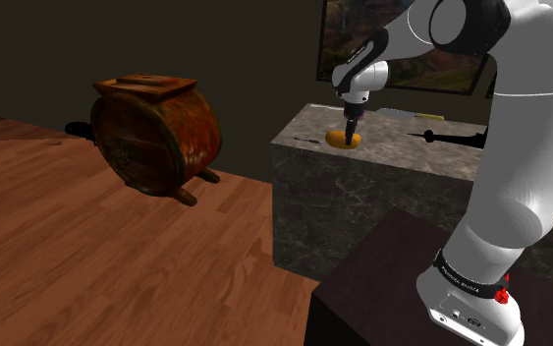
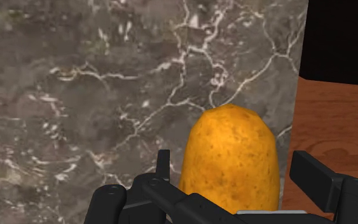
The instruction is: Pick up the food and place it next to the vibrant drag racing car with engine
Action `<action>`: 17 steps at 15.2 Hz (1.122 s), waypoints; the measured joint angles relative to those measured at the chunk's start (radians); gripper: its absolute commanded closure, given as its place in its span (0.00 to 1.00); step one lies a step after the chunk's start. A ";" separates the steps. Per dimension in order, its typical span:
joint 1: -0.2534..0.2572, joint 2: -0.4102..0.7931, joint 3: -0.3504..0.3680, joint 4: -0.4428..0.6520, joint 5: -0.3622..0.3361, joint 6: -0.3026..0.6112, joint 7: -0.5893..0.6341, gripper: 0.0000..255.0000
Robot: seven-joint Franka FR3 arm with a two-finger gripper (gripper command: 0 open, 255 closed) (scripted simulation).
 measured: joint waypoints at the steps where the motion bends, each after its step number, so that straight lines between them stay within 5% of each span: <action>1: 0.000 0.000 0.000 0.000 0.000 0.001 0.000 0.00; 4: 0.000 0.001 0.000 0.000 0.000 0.001 0.000 0.00; 5: 0.000 0.001 0.000 0.000 0.000 0.001 0.000 1.00; 17: 0.001 -0.009 -0.002 0.004 -0.005 -0.012 0.003 1.00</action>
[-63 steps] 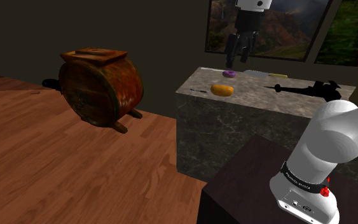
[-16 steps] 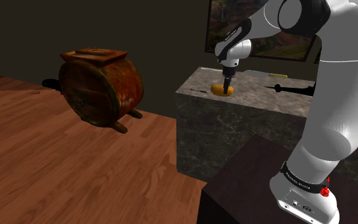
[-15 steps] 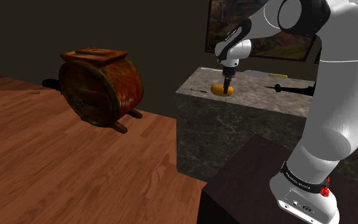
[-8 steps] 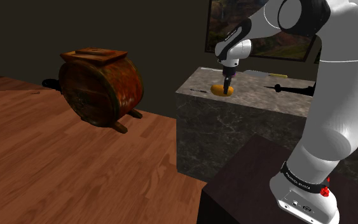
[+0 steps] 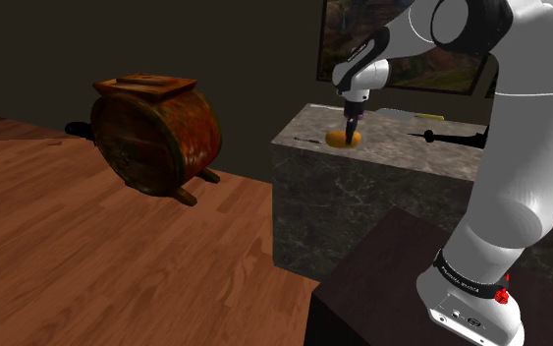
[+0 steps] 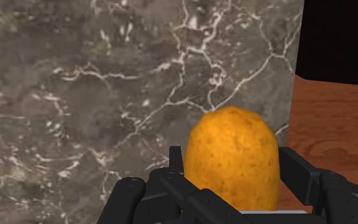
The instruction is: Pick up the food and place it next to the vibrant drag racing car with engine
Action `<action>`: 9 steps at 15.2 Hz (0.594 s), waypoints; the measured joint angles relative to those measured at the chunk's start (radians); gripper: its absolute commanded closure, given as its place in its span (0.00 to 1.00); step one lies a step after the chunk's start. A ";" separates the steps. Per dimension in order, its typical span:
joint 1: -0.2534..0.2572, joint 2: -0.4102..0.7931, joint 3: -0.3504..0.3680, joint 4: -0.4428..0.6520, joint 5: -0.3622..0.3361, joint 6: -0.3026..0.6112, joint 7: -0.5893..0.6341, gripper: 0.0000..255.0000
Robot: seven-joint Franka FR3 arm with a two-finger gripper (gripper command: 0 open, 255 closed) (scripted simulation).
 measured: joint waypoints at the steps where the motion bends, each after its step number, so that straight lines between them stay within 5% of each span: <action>1: 0.002 -0.007 -0.001 0.003 -0.004 -0.010 0.003 1.00; 9: 0.010 -0.062 -0.011 0.048 -0.037 -0.102 0.025 1.00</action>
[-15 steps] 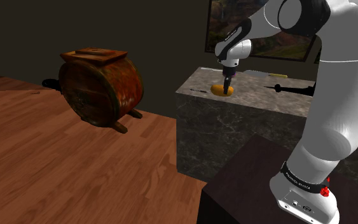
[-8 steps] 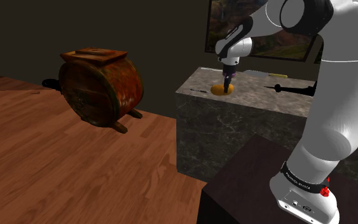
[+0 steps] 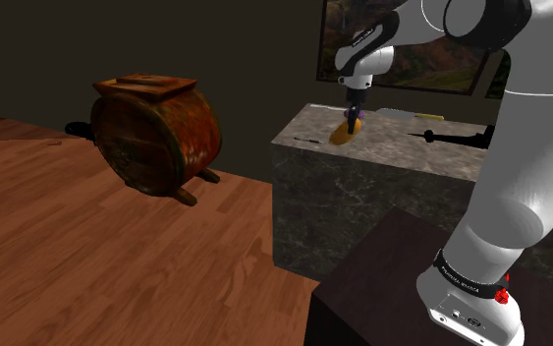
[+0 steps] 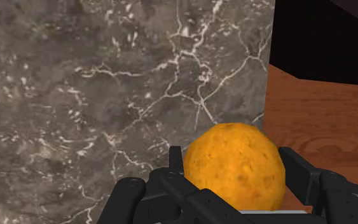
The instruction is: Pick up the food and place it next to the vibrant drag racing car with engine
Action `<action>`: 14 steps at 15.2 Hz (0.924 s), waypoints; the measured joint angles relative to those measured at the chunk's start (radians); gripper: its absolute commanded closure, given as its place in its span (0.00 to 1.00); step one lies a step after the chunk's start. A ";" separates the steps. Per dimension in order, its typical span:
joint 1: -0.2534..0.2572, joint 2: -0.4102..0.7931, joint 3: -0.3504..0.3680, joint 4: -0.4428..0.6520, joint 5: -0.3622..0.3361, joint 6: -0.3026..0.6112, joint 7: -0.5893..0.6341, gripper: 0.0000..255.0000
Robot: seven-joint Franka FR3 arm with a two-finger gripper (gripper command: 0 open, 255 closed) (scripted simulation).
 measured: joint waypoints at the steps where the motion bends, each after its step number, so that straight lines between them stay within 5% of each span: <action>1: 0.001 -0.005 -0.001 0.008 -0.003 -0.013 0.003 1.00; 14: 0.007 -0.061 -0.007 0.119 -0.035 -0.173 0.025 1.00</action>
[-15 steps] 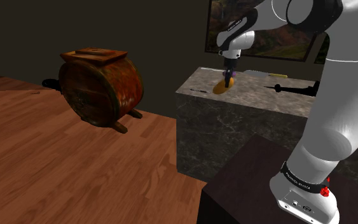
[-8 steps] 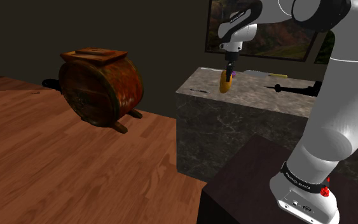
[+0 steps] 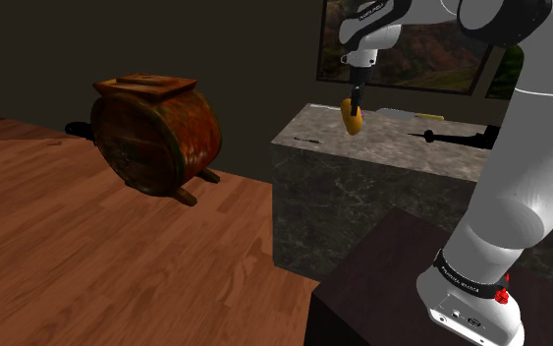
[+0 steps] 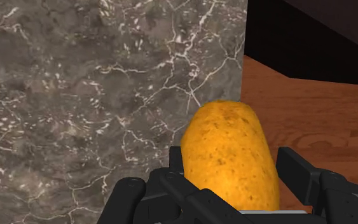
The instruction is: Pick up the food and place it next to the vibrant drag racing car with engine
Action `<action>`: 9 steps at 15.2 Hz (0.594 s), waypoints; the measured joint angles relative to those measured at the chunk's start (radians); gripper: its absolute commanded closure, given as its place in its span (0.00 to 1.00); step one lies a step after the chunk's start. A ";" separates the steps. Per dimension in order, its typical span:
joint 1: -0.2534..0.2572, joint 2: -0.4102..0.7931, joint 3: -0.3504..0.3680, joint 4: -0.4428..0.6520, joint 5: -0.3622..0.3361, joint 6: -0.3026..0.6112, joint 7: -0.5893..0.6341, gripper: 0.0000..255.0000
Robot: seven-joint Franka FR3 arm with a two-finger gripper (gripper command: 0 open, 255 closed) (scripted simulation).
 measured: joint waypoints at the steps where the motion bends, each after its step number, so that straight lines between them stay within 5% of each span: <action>1: 0.001 -0.006 0.000 0.010 -0.003 -0.014 0.003 1.00; 9: -0.006 -0.054 -0.012 0.038 -0.027 -0.086 -0.008 1.00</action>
